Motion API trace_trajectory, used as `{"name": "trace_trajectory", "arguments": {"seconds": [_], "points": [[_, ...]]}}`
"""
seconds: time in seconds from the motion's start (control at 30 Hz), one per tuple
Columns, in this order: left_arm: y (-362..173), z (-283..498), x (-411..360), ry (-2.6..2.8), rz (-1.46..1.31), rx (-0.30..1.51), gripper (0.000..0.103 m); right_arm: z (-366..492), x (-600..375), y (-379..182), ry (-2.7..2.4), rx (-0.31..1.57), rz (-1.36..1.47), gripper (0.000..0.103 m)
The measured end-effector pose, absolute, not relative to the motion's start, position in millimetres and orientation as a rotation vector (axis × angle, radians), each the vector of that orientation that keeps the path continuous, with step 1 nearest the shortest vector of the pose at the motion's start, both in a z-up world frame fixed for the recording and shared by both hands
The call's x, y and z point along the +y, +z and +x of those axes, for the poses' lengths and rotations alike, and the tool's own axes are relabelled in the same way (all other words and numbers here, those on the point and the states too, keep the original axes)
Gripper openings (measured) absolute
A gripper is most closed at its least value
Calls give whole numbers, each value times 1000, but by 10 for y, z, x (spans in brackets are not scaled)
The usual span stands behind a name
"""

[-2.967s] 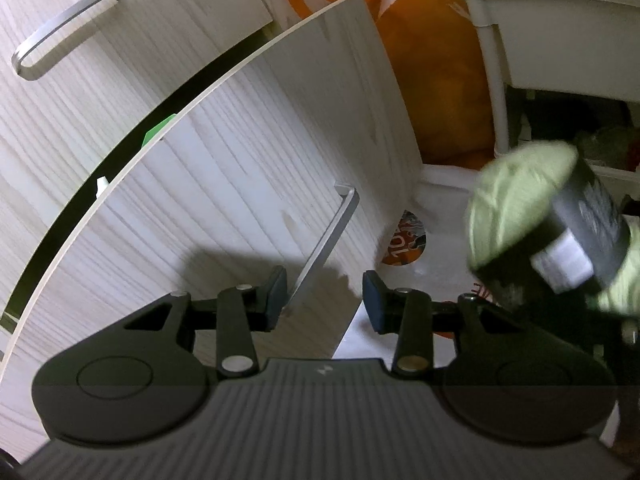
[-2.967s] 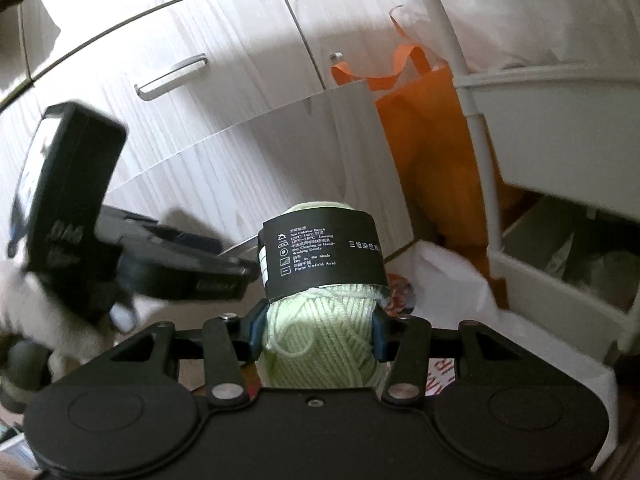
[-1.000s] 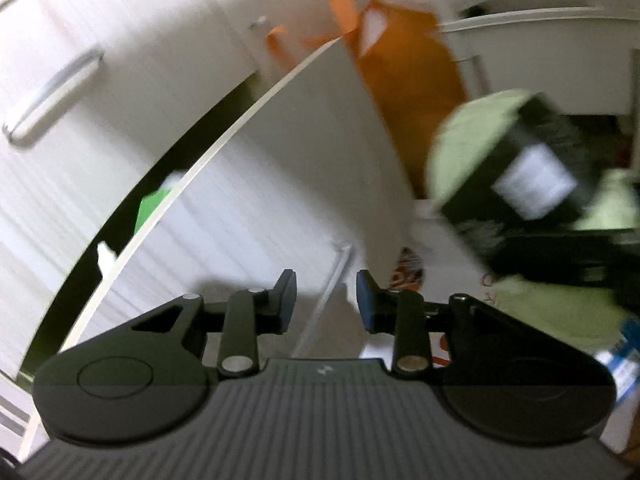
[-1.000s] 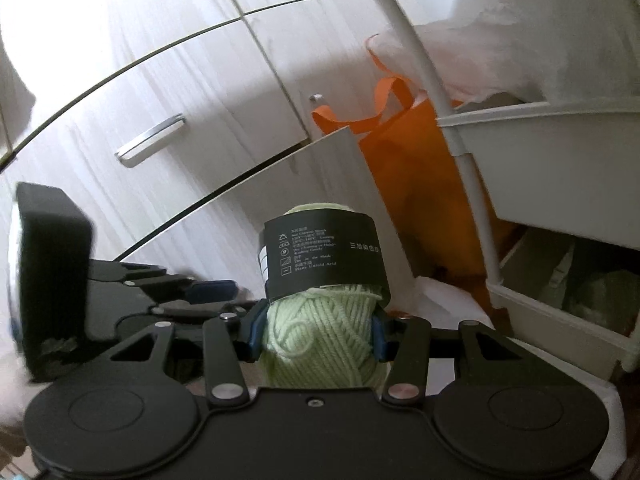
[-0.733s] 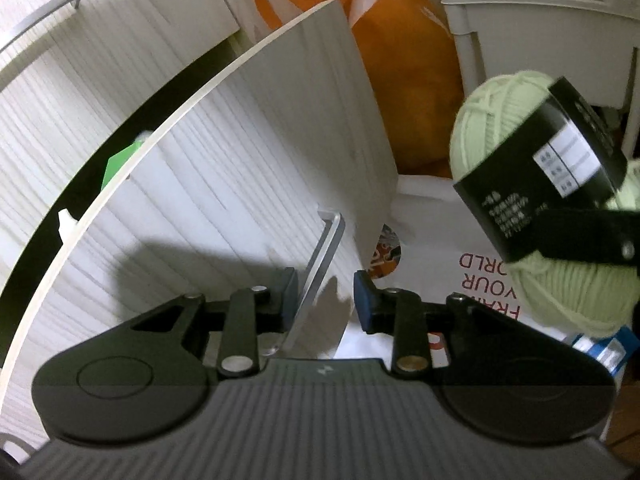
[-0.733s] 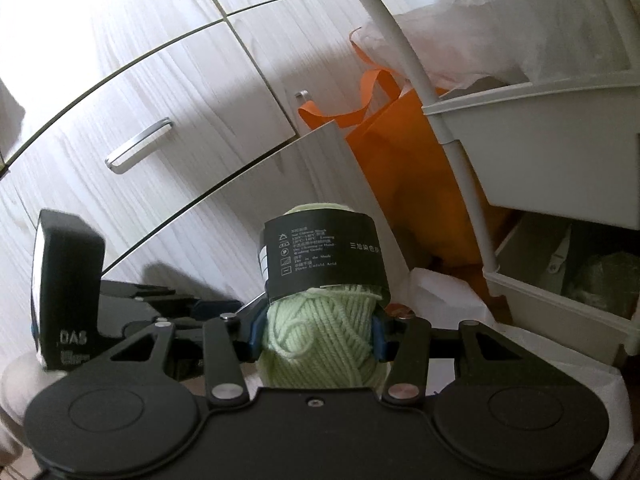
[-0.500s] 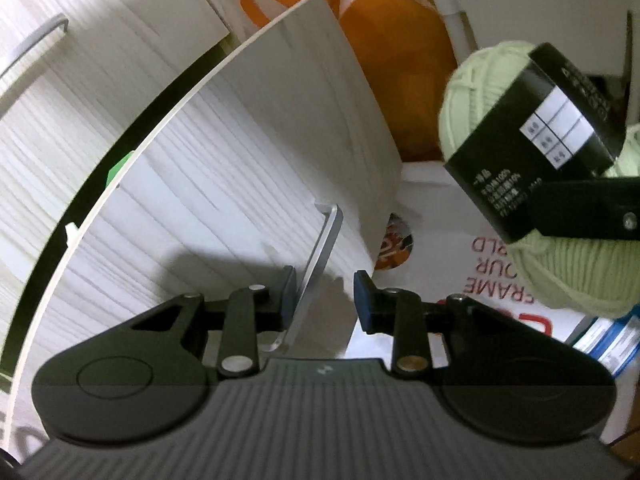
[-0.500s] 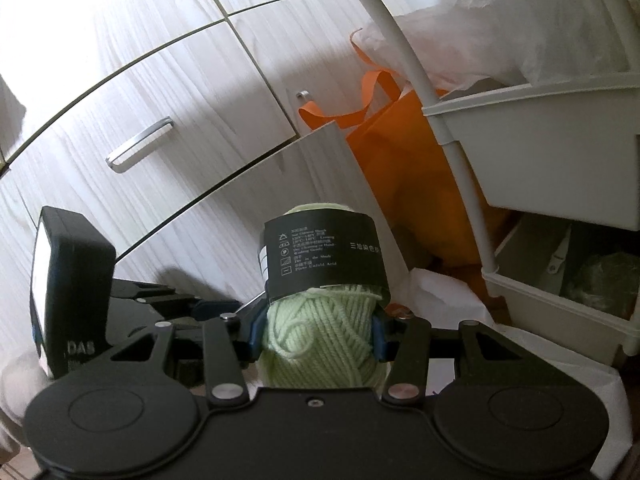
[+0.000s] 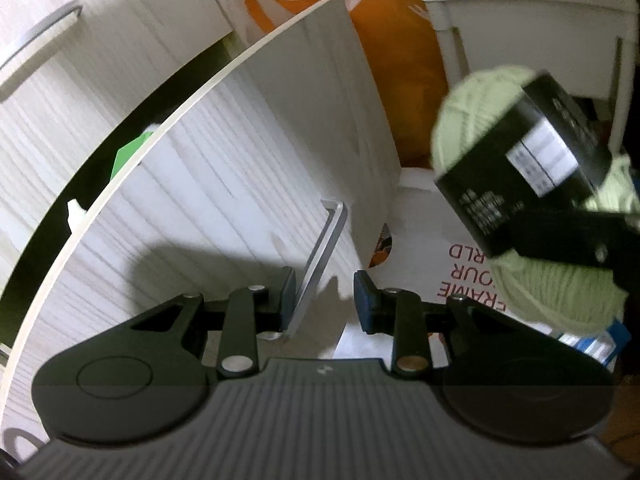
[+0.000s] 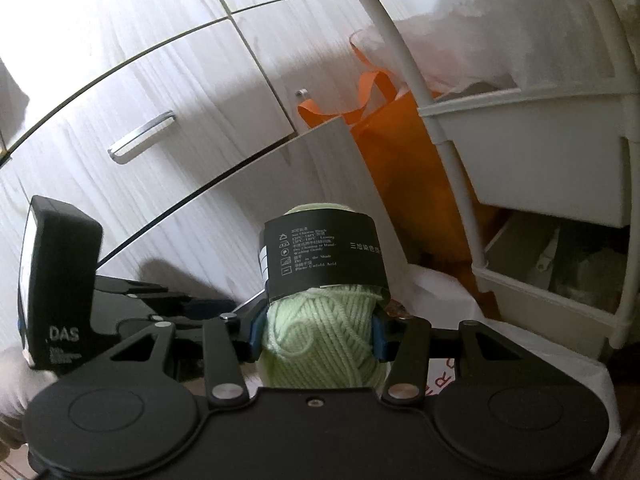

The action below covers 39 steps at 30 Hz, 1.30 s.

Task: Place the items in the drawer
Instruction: 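Pull the lower drawer open with the left gripper while the right gripper holds the yarn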

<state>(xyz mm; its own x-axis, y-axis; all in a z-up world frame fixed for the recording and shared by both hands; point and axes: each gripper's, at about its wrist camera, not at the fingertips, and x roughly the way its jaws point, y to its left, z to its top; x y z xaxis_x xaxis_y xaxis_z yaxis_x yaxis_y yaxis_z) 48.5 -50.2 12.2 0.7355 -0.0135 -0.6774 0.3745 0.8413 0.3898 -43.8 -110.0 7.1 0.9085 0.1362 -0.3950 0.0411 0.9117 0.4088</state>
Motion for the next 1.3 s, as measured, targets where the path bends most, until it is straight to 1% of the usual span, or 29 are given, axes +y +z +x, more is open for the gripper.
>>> {"name": "trace_trajectory", "arguments": {"seconds": [0.2, 0.33, 0.5, 0.6, 0.63, 0.7, 0.93, 1.3], "points": [[137, 455, -566, -246, 556, 726, 30, -462, -1071, 51, 44, 442, 416, 54], [169, 467, -575, -249, 516, 749, 29, -482, -1056, 41, 40, 439, 415, 54], [110, 471, -661, -250, 565, 733, 30, -497, -1077, 40, 32, 435, 424, 54], [92, 481, -656, -271, 538, 724, 37, -501, -1077, 33, 33, 435, 424, 54], [84, 480, -646, -283, 517, 718, 42, -501, -1080, 32, 33, 435, 425, 54], [35, 445, -663, -286, 533, 697, 46, -501, -1088, 29, 29, 435, 429, 54], [24, 459, -695, -264, 486, 694, 46, -504, -1110, 2, 20, 440, 449, 55], [-30, 428, -825, -245, 493, 705, 46, -510, -1069, 28, 0, 436, 427, 55]]}}
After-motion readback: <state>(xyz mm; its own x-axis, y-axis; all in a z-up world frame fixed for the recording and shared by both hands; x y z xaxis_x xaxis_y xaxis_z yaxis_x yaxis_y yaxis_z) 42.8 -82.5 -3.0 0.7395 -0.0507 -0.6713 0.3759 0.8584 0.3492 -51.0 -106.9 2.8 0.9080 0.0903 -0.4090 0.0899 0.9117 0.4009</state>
